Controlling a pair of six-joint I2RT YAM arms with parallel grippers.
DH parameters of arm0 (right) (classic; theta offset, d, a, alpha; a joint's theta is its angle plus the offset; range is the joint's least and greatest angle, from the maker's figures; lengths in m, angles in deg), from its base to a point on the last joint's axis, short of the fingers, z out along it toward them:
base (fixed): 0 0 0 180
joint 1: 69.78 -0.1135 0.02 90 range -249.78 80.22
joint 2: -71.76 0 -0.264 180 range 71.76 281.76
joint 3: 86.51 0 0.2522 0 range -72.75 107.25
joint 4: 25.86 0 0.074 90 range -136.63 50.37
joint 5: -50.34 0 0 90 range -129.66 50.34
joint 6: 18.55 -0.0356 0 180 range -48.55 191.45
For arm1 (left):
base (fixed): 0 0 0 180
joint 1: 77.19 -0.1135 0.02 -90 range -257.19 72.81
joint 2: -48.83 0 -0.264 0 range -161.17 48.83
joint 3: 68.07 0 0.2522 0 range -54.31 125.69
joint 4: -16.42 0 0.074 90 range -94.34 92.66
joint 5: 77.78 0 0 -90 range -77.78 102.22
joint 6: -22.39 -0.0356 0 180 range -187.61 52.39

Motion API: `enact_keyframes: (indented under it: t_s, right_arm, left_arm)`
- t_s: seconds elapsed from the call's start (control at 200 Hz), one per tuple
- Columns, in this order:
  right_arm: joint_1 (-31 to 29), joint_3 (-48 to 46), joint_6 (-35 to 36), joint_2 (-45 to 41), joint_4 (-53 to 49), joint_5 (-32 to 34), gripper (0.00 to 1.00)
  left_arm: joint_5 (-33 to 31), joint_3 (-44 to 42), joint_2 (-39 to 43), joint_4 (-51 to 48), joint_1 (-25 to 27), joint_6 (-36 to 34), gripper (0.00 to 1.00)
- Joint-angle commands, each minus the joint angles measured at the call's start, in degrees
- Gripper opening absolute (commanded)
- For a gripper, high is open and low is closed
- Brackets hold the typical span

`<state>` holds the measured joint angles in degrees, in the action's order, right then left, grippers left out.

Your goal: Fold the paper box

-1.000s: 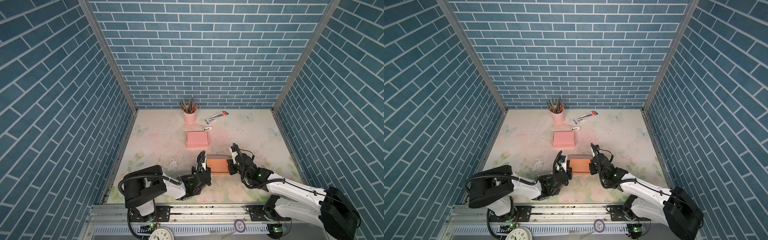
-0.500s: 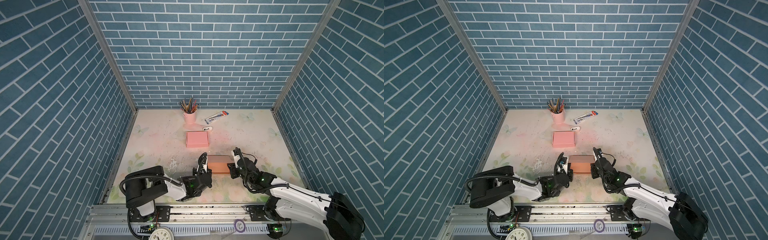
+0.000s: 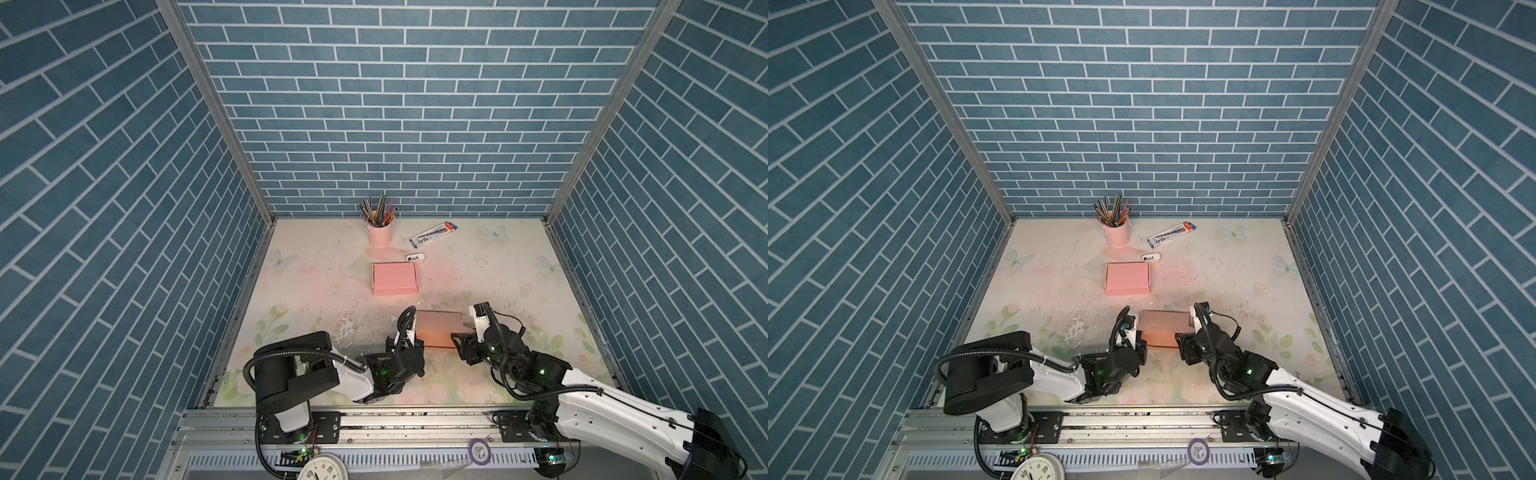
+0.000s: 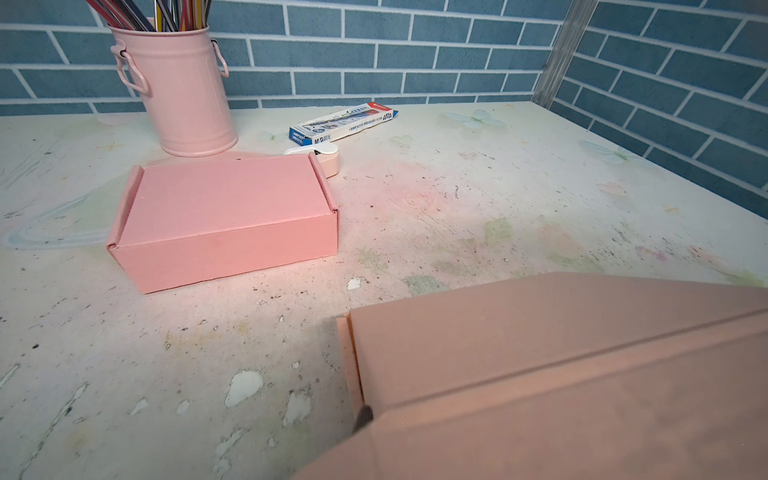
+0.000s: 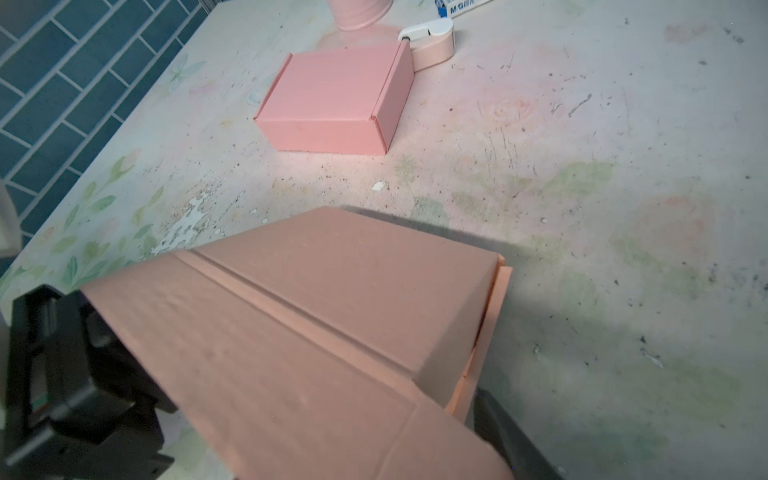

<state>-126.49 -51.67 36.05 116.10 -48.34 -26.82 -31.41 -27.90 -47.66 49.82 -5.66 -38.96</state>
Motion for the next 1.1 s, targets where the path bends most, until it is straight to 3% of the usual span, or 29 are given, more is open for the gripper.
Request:
enact_keyframes:
  t_s: [0.0, 0.36, 0.685, 1.095]
  right_arm:
    - [-3.6, 3.2, -4.7, -0.4, -4.2, 2.9, 0.61]
    - [-9.9, 5.8, -8.4, -1.0, -8.3, 6.8, 0.60]
    - [-12.3, 3.8, -6.4, -8.3, -11.4, 4.5, 0.60]
    - [-13.1, 2.8, -7.6, -9.1, -10.5, 3.0, 0.59]
  left_arm:
    - [0.2, 1.1, -1.1, -1.2, 0.2, 1.9, 0.08]
    - [1.0, 1.5, -0.9, -2.4, -0.4, 2.7, 0.08]
    - [0.3, 1.9, -0.7, -3.7, -1.1, 2.5, 0.08]
    - [-2.1, 1.4, 1.4, -6.5, -1.1, 2.2, 0.08]
